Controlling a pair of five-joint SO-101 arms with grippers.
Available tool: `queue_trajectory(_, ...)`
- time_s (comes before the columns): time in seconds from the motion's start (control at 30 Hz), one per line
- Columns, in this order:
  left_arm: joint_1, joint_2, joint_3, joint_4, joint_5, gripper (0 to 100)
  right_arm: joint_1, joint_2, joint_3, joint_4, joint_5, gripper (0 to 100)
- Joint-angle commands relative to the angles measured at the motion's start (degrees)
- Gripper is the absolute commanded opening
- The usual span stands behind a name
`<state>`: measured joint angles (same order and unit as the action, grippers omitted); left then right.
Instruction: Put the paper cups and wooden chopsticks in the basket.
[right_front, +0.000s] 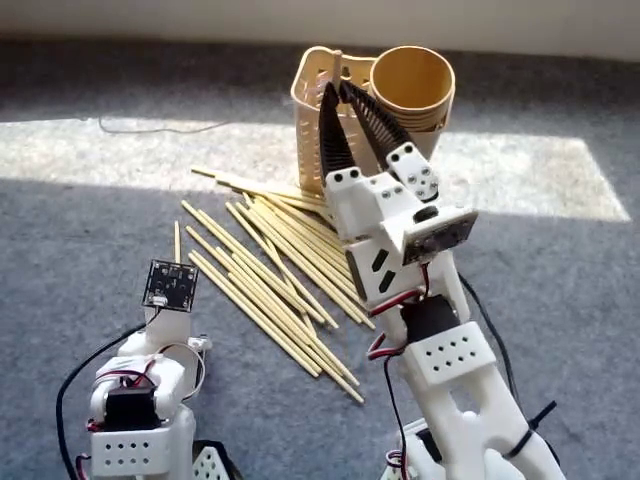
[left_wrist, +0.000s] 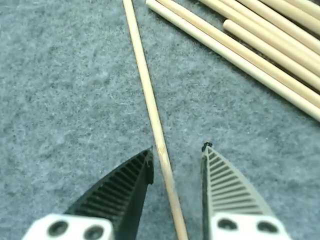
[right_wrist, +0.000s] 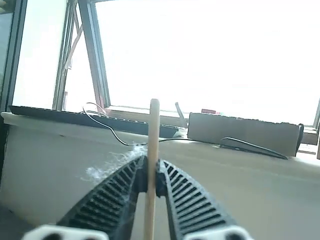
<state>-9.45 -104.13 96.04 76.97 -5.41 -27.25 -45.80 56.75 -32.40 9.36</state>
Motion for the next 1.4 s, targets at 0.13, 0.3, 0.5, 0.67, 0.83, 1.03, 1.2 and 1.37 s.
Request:
queue_trajectory(0.13, 1.10, -0.40, 1.19, 0.26, 0.35, 16, 0.48, 9.98, -1.80, -21.67, 6.77, 0.5)
queue_trajectory(0.3, -0.48, -0.40, 1.19, 0.26, 0.35, 16, 0.75, 14.64, -8.48, -23.16, 6.77, 0.5)
queue_trajectory(0.5, -6.55, -0.40, 1.19, 0.26, 0.35, 16, 0.75, 19.21, -15.16, -23.25, 7.30, 0.5)
queue_trajectory(0.67, -6.90, -0.40, 1.19, 0.26, 0.35, 16, 0.75, 22.37, -17.45, -23.34, 9.23, 0.5)
queue_trajectory(0.83, -6.90, -0.40, 1.19, 0.26, 0.35, 16, 0.84, 25.54, -17.10, -23.34, 9.49, 0.5)
queue_trajectory(1.03, -6.73, -0.40, 1.19, 0.26, 0.35, 16, 1.71, 28.97, -14.37, -23.34, 9.49, 0.5)
queue_trajectory(1.2, -6.55, -0.40, 1.19, 0.26, 0.35, 16, 1.71, 29.14, -13.76, -23.25, 9.49, 0.6)
queue_trajectory(1.37, -6.73, -0.40, 1.19, 0.26, 0.35, 16, 1.63, 28.97, -11.21, -23.16, 9.41, 1.2)
